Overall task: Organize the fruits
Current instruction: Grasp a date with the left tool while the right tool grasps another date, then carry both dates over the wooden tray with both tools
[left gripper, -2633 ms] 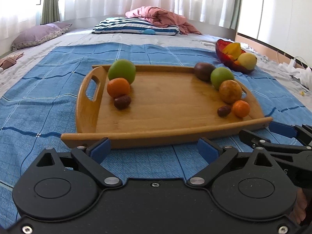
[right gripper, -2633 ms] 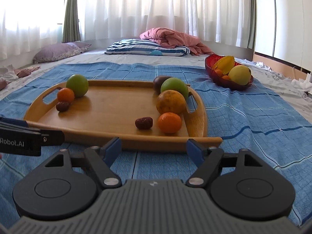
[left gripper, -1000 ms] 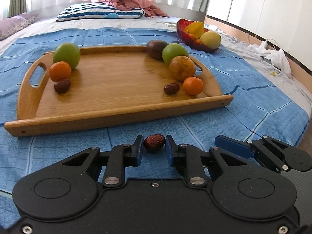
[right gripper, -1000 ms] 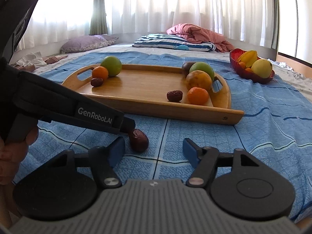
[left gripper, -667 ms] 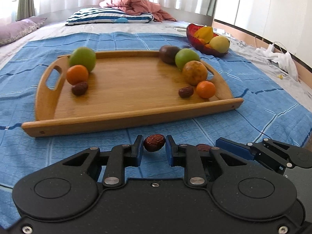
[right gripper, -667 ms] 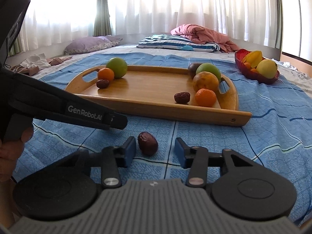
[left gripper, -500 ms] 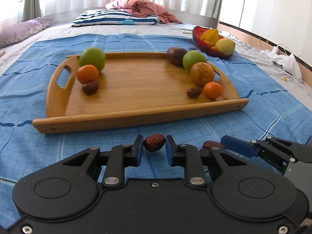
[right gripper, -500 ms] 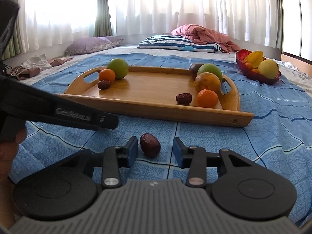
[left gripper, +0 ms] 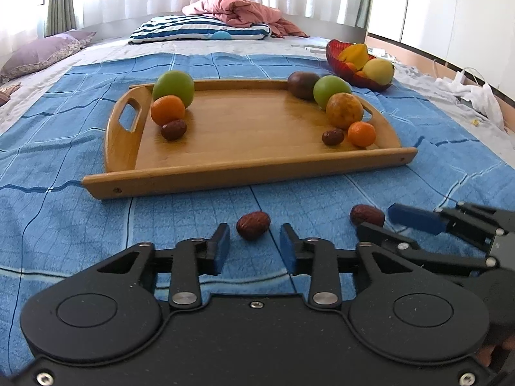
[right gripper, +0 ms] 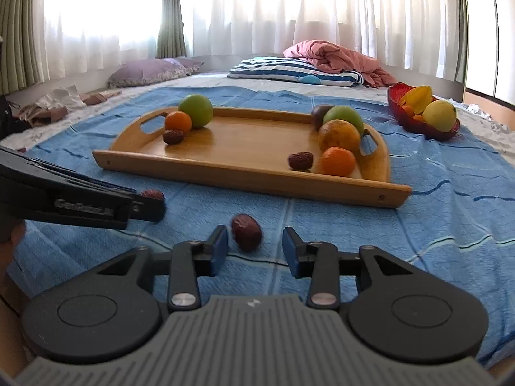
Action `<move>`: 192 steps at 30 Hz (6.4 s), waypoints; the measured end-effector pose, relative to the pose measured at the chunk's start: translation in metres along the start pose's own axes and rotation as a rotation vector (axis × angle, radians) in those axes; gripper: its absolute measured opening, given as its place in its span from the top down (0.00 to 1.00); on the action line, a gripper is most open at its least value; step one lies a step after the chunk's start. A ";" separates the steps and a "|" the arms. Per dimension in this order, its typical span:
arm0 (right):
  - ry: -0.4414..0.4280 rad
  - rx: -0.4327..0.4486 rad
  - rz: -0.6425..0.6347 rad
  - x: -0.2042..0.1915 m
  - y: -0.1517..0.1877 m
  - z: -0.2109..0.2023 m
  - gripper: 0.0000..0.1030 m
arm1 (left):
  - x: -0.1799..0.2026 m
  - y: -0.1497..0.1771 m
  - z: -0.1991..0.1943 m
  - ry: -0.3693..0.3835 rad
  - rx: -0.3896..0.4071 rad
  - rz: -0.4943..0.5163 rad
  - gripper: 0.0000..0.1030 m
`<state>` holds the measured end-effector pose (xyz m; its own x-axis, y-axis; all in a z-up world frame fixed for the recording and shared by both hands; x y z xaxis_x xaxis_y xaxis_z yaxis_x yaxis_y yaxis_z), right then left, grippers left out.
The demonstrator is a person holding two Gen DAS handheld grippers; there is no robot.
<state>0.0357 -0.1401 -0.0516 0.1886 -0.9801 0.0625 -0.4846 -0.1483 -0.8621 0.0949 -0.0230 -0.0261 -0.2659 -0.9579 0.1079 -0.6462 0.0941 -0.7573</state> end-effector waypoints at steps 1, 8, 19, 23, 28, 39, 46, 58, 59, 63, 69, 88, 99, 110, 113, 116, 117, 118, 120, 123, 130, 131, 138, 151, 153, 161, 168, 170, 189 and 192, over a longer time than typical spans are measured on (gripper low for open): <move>0.003 -0.004 -0.005 0.002 0.000 -0.001 0.42 | -0.001 0.001 -0.002 -0.004 0.001 0.004 0.66; 0.116 -0.028 -0.023 0.027 0.001 -0.005 0.41 | -0.013 0.003 -0.004 -0.063 0.013 0.000 0.65; 0.039 0.002 0.039 0.014 -0.008 0.000 0.41 | -0.006 -0.001 -0.007 -0.078 0.053 -0.095 0.64; 0.042 0.028 0.019 -0.001 -0.011 0.005 0.41 | 0.001 0.004 -0.007 -0.080 0.077 -0.122 0.64; 0.060 0.040 0.010 -0.005 -0.011 0.012 0.41 | 0.003 0.007 -0.002 -0.103 0.100 -0.133 0.67; 0.067 0.029 0.050 -0.006 -0.008 0.020 0.52 | 0.010 0.010 0.006 -0.125 0.113 -0.107 0.77; 0.055 0.029 0.057 -0.008 -0.008 0.021 0.58 | 0.010 0.011 0.007 -0.127 0.113 -0.099 0.77; 0.041 0.030 0.066 -0.008 -0.010 0.019 0.64 | 0.009 0.007 0.003 -0.123 0.122 -0.083 0.77; 0.040 0.032 0.068 -0.008 -0.010 0.019 0.64 | 0.009 0.006 0.002 -0.122 0.124 -0.082 0.77; 0.037 0.042 0.070 -0.008 -0.013 0.017 0.67 | 0.009 0.002 -0.002 -0.122 0.134 -0.079 0.77; 0.034 0.069 0.058 -0.011 -0.022 0.014 0.67 | 0.006 -0.007 -0.008 -0.128 0.158 -0.071 0.77; 0.034 0.106 0.113 -0.003 -0.049 0.020 0.67 | -0.025 -0.039 -0.010 -0.166 0.194 -0.086 0.77; 0.039 0.086 0.152 0.007 -0.056 0.034 0.67 | -0.042 -0.052 0.004 -0.167 0.171 -0.107 0.77; 0.041 0.077 0.132 0.005 -0.064 0.045 0.67 | -0.056 -0.062 0.020 -0.162 0.148 -0.126 0.77; 0.043 0.076 0.124 0.005 -0.066 0.048 0.66 | -0.059 -0.064 0.026 -0.153 0.133 -0.136 0.77; 0.043 0.074 0.125 0.005 -0.068 0.051 0.66 | -0.061 -0.065 0.033 -0.146 0.116 -0.141 0.77; 0.043 0.073 0.128 0.005 -0.068 0.053 0.66 | -0.061 -0.065 0.035 -0.145 0.112 -0.141 0.77; 0.043 0.072 0.130 0.006 -0.069 0.054 0.66 | -0.061 -0.065 0.037 -0.145 0.108 -0.141 0.77; 0.044 0.069 0.133 0.007 -0.070 0.056 0.66 | -0.062 -0.066 0.040 -0.145 0.103 -0.142 0.77; 0.043 0.065 0.136 0.008 -0.072 0.059 0.66 | -0.062 -0.068 0.044 -0.141 0.098 -0.143 0.77; 0.048 0.058 0.149 0.015 -0.078 0.068 0.66 | -0.059 -0.081 0.051 -0.120 0.099 -0.145 0.77; 0.049 0.057 0.152 0.016 -0.079 0.069 0.66 | -0.058 -0.083 0.051 -0.115 0.099 -0.145 0.77; 0.056 0.045 0.179 0.024 -0.088 0.083 0.66 | -0.041 -0.100 0.061 -0.084 0.103 -0.113 0.77; 0.070 0.011 0.198 0.040 -0.106 0.114 0.66 | -0.032 -0.130 0.099 -0.082 0.060 -0.108 0.77; 0.064 -0.001 0.211 0.042 -0.106 0.120 0.66 | -0.033 -0.133 0.105 -0.089 0.054 -0.110 0.77; 0.058 -0.041 0.240 0.051 -0.107 0.133 0.66 | -0.040 -0.138 0.121 -0.102 0.036 -0.116 0.77; 0.058 -0.071 0.211 0.051 -0.105 0.140 0.66 | -0.041 -0.139 0.130 -0.107 0.021 -0.114 0.77; 0.057 -0.078 0.203 0.051 -0.105 0.142 0.66 | -0.040 -0.138 0.132 -0.107 0.018 -0.113 0.77; 0.044 -0.123 0.184 0.052 -0.102 0.156 0.65 | -0.040 -0.136 0.144 -0.113 0.000 -0.106 0.77; 0.043 -0.123 0.180 0.051 -0.102 0.157 0.65 | -0.040 -0.135 0.145 -0.114 -0.003 -0.104 0.77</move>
<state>0.2290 -0.1541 -0.0396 0.0539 -0.9966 -0.0631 -0.6085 0.0173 -0.7934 0.2964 -0.0371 -0.0221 -0.1146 -0.9870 0.1123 -0.6680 -0.0071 -0.7441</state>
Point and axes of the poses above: each gripper's, at about its wrist camera, not at the fingertips, and z roughly the way its jaws point, x to its right, y to its underside, the point moved 6 cm from there along z, roughly the way its jaws point, and after that the axes turned 4 degrees about -z, right-handed, at the moved point
